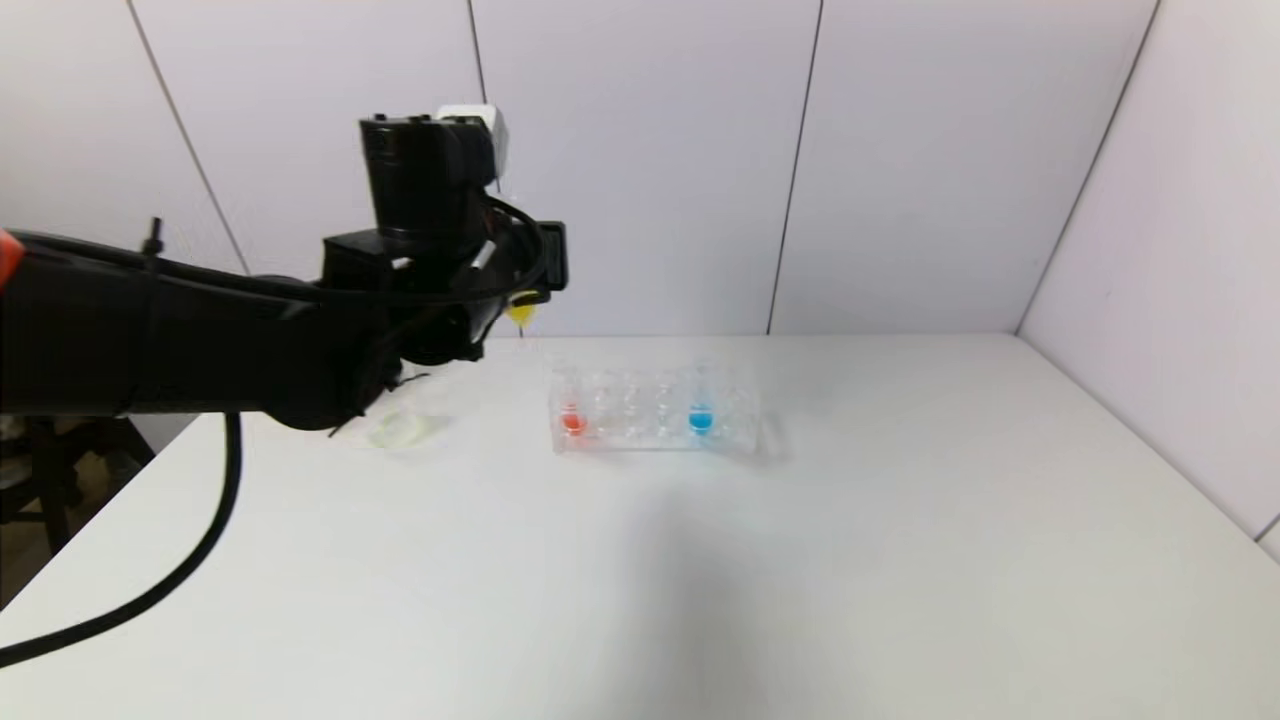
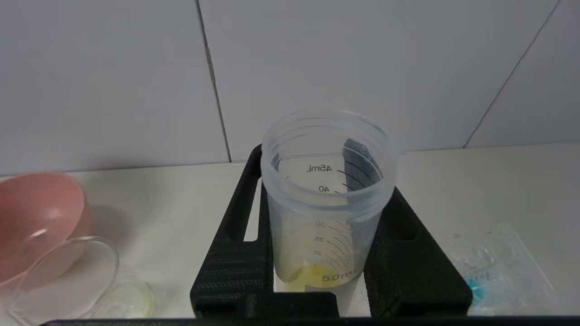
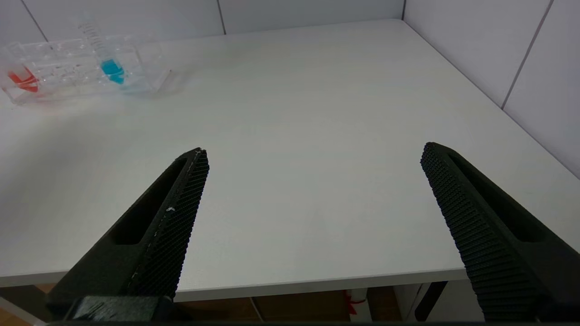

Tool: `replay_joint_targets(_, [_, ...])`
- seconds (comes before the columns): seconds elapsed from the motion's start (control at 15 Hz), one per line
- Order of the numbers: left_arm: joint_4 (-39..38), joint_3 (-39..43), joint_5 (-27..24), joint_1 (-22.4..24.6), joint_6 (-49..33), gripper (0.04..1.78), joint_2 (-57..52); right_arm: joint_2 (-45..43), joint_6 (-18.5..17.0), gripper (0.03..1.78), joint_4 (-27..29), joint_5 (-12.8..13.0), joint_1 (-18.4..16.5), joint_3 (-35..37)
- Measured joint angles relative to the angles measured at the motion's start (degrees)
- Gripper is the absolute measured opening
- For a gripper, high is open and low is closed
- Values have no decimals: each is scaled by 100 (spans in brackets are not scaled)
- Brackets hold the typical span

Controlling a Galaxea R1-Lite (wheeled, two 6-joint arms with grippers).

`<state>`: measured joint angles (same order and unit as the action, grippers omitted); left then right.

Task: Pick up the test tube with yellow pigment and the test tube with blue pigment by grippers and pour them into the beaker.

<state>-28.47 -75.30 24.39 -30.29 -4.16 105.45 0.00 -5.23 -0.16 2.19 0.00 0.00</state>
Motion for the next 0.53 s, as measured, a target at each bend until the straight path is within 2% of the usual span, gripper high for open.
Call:
replay_joint_targets(0.33, [396, 546, -1392, 1046, -22, 55, -856, 0, 0, 171, 0, 0, 0, 0])
replay_joint_targets(0.53, [551, 811, -2200, 1842, -41, 55, -1237, 0, -2, 171, 0, 0, 0, 0])
